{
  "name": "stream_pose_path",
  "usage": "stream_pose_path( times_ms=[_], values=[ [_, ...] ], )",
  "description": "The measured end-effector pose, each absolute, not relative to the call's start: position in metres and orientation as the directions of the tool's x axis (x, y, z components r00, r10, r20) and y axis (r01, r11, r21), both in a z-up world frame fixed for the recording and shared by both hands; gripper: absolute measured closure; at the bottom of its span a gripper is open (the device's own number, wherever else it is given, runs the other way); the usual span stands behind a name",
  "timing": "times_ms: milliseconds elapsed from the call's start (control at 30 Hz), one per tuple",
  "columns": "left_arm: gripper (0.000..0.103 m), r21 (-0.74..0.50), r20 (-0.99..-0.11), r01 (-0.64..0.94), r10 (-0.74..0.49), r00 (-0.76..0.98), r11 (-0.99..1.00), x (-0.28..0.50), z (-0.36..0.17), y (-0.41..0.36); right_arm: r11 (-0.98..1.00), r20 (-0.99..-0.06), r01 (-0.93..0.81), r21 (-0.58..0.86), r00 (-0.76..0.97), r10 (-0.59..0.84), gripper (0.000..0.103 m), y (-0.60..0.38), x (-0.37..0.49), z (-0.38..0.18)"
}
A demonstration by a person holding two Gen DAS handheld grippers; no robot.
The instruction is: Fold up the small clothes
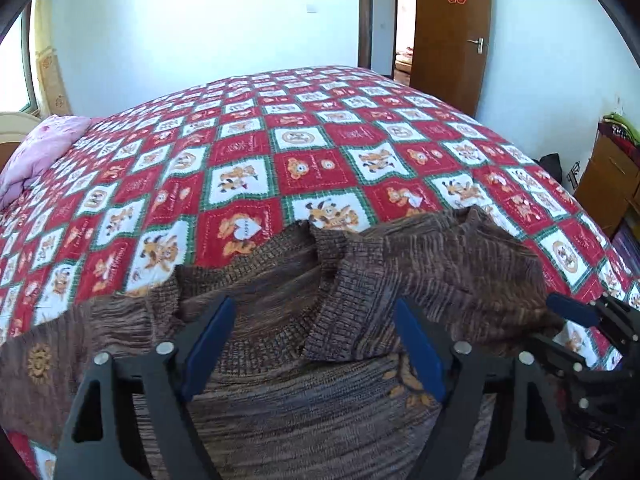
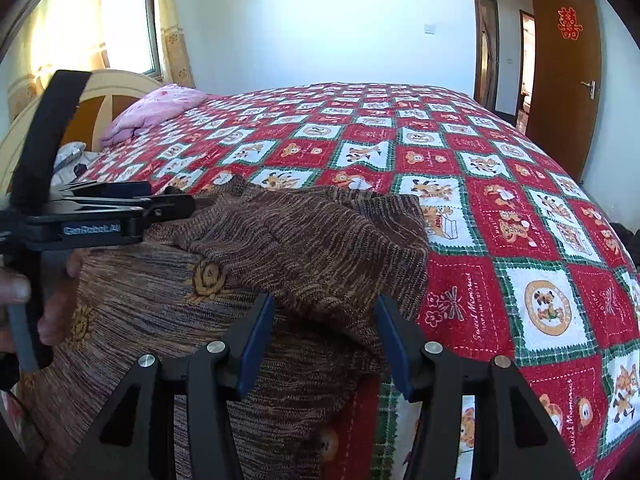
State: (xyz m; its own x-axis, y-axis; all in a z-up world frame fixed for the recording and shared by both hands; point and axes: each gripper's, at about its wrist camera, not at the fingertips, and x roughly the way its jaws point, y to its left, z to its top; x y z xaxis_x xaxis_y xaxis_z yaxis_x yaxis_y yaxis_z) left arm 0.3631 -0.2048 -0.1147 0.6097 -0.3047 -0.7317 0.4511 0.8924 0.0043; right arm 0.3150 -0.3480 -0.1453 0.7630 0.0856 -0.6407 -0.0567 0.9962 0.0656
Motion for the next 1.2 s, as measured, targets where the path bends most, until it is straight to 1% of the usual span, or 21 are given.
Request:
stream_pose_path(
  times_ms=[67, 133, 200, 233, 267, 333, 533, 567, 600, 633, 667, 700, 733, 867, 933, 1000, 1033, 1067, 1100, 1133, 1200],
  values=[
    [0.044, 0.003, -0.757, 0.451, -0.293, 0.584, 0.892, 0.368, -0.124, -0.207, 0.996, -0.647, -0.06, 0.06, 0.758, 0.085, 0.049, -0.347, 0.317, -0.148],
    [0.05, -0.004, -0.779, 0.45, -0.285, 0.559, 0.893, 0.373, -0.133, -0.209, 0.997, -0.65, -0.063, 0.051, 0.755, 0.081, 0.049, -0.345, 0.318, -0.15],
    [0.068, -0.017, -0.786, 0.451, -0.291, 0.546, 0.892, 0.374, -0.137, -0.209, 0.997, -0.654, -0.068, 0.028, 0.753, 0.07, 0.049, -0.343, 0.319, -0.153],
    [0.088, -0.029, -0.79, 0.458, -0.302, 0.534, 0.888, 0.374, -0.138, -0.209, 0.998, -0.659, -0.068, 0.014, 0.75, 0.06, 0.049, -0.342, 0.32, -0.155],
    [0.096, -0.043, -0.795, 0.466, -0.312, 0.52, 0.884, 0.374, -0.137, -0.21, 0.998, -0.663, -0.067, 0.007, 0.746, 0.054, 0.049, -0.342, 0.321, -0.156],
    [0.099, -0.052, -0.79, 0.466, -0.322, 0.522, 0.883, 0.37, -0.132, -0.208, 0.999, -0.674, -0.054, -0.004, 0.738, 0.037, 0.049, -0.343, 0.323, -0.159],
    [0.099, -0.099, -0.745, 0.506, -0.401, 0.533, 0.857, 0.353, -0.102, -0.196, 1.0, -0.646, 0.024, 0.01, 0.764, -0.011, 0.049, -0.356, 0.319, -0.152],
    [0.096, -0.089, -0.741, 0.507, -0.397, 0.542, 0.858, 0.352, -0.1, -0.195, 0.999, -0.643, 0.032, 0.021, 0.766, -0.011, 0.049, -0.359, 0.319, -0.151],
    [0.096, -0.047, -0.737, 0.49, -0.361, 0.571, 0.87, 0.351, -0.1, -0.195, 0.999, -0.641, 0.034, 0.03, 0.767, -0.007, 0.049, -0.36, 0.319, -0.15],
    [0.091, -0.032, -0.734, 0.482, -0.348, 0.583, 0.875, 0.353, -0.101, -0.195, 0.999, -0.64, 0.036, 0.035, 0.768, -0.005, 0.049, -0.36, 0.319, -0.15],
    [0.075, -0.031, -0.738, 0.478, -0.343, 0.581, 0.878, 0.355, -0.104, -0.194, 0.999, -0.639, 0.038, 0.036, 0.769, -0.007, 0.049, -0.36, 0.319, -0.15],
    [0.064, -0.041, -0.748, 0.473, -0.341, 0.57, 0.88, 0.359, -0.108, -0.193, 0.999, -0.64, 0.038, 0.031, 0.769, -0.01, 0.049, -0.359, 0.319, -0.15],
    [0.048, -0.055, -0.751, 0.463, -0.343, 0.565, 0.884, 0.362, -0.113, -0.192, 0.999, -0.639, 0.037, 0.027, 0.769, -0.011, 0.049, -0.359, 0.319, -0.15],
    [0.047, -0.047, -0.765, 0.465, -0.331, 0.552, 0.884, 0.366, -0.126, -0.198, 0.999, -0.637, 0.033, 0.019, 0.771, -0.013, 0.049, -0.356, 0.318, -0.15],
    [0.05, -0.049, -0.777, 0.473, -0.331, 0.535, 0.88, 0.369, -0.133, -0.204, 0.999, -0.638, 0.032, 0.021, 0.77, -0.011, 0.049, -0.357, 0.319, -0.15],
    [0.061, -0.048, -0.782, 0.479, -0.331, 0.528, 0.876, 0.37, -0.138, -0.208, 0.999, -0.638, 0.032, 0.021, 0.77, -0.011, 0.049, -0.357, 0.319, -0.15],
    [0.083, -0.052, -0.785, 0.487, -0.337, 0.52, 0.872, 0.37, -0.139, -0.209, 0.999, -0.638, 0.031, 0.02, 0.77, -0.011, 0.049, -0.357, 0.319, -0.15],
    [0.097, -0.055, -0.786, 0.491, -0.341, 0.516, 0.869, 0.368, -0.139, -0.209, 0.999, -0.637, 0.03, 0.018, 0.77, -0.012, 0.049, -0.357, 0.319, -0.15],
    [0.097, -0.048, -0.784, 0.489, -0.336, 0.522, 0.871, 0.367, -0.138, -0.209, 0.999, -0.636, 0.03, 0.013, 0.772, -0.015, 0.049, -0.357, 0.319, -0.15],
    [0.1, -0.037, -0.778, 0.486, -0.33, 0.534, 0.873, 0.365, -0.135, -0.208, 0.999, -0.634, 0.031, 0.01, 0.773, -0.018, 0.049, -0.357, 0.318, -0.15],
    [0.1, -0.047, -0.763, 0.485, -0.344, 0.547, 0.873, 0.361, -0.126, -0.203, 0.999, -0.629, 0.036, 0.005, 0.777, -0.025, 0.049, -0.357, 0.318, -0.149]
  ],
)
